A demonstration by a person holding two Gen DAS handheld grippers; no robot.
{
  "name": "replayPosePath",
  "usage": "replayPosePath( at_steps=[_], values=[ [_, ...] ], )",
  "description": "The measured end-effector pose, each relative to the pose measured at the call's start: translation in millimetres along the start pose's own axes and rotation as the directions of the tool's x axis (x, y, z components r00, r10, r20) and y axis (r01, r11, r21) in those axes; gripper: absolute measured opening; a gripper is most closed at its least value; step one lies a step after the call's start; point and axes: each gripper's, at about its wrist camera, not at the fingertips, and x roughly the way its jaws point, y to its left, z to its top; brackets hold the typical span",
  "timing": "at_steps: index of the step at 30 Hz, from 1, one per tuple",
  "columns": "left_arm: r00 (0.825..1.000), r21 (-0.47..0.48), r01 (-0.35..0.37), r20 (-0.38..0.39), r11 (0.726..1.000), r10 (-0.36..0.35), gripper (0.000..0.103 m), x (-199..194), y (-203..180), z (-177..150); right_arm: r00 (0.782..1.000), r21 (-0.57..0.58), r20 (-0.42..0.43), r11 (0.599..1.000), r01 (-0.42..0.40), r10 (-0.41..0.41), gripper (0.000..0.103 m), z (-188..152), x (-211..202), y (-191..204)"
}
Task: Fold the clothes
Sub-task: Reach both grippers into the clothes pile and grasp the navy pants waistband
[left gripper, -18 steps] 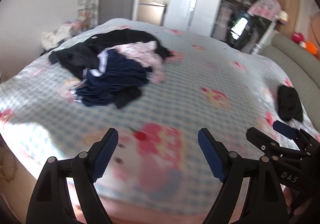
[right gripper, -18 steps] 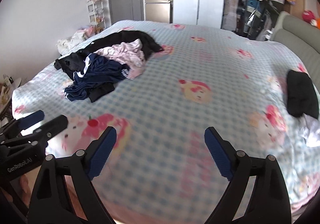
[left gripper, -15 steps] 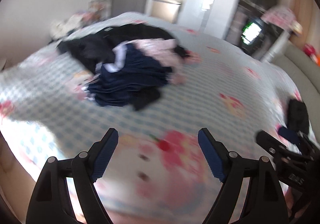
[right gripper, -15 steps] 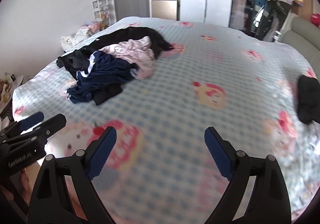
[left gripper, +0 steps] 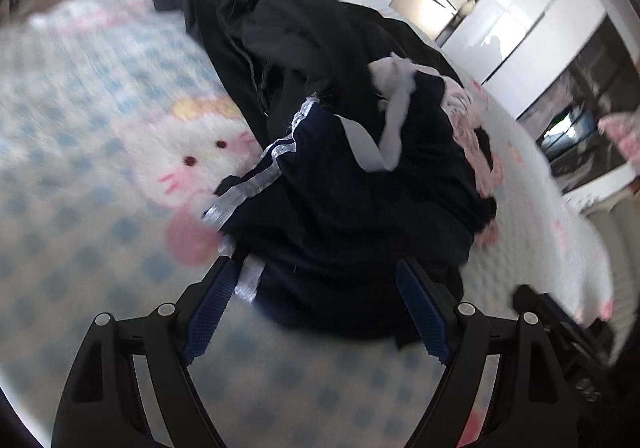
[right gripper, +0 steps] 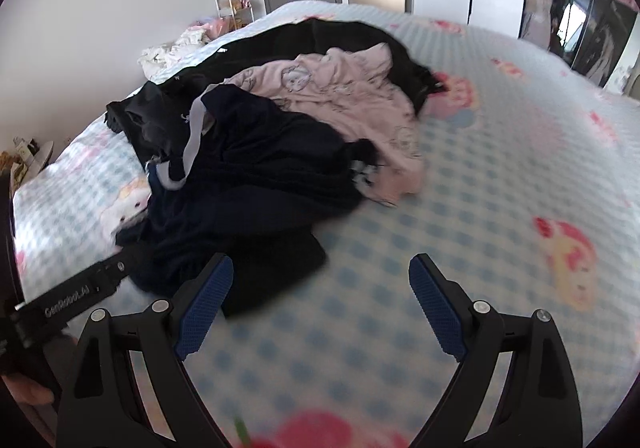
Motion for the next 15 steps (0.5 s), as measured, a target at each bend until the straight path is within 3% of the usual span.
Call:
replayPosePath(
  at_steps=[3,5,6,7,8,9,10,12,15],
  values=[
    [0.999,-0.030,0.026,-0.018,0.999,-0.026,0.084,22,14,-3,1.000,-0.026,-0.024,1.000,0.018,-0.018,0.091,12,33,10],
    [0.999,-0.002,0.028,-0.031,1.000,-0.028,0.084,29,15,-5,0.998,-0.037,-0.062,0.999,0.016,-0.019,0.091,20,55,14],
    [0.999,0.019,0.033,-0.028,0.999,-0.033,0.082,28,13,-6,0.996,-0.033,-0.093,0.999,-0.009,0.005,0.089,23,68,15],
    [0.999,0.040,0.048,-0.024,0.998,-0.047,0.071,26,10,-5,0.993,-0.026,-0.117,0.999,-0.034,0.030,0.085,24,76,15],
    [0.998,0.059,0.067,-0.018,0.996,-0.066,0.054,23,7,-5,0.986,-0.012,-0.146,0.997,-0.079,0.077,0.064,25,83,16],
    [0.996,0.070,0.090,-0.016,0.994,-0.089,0.040,21,6,-5,0.979,-0.001,-0.171,0.993,-0.114,0.112,0.050,25,88,17],
    [0.994,0.071,0.110,-0.018,0.991,-0.109,0.036,21,5,-4,0.979,-0.010,-0.171,0.994,-0.112,0.108,0.047,25,88,19],
    [0.986,0.060,0.163,-0.058,0.985,-0.159,0.032,26,6,-5,0.984,-0.045,-0.156,0.995,-0.091,0.083,0.025,24,83,22],
    [0.977,0.092,0.212,-0.057,0.973,-0.207,0.022,18,-2,-8,0.985,-0.031,-0.137,0.993,-0.114,0.109,0.011,23,68,16]
  ],
)
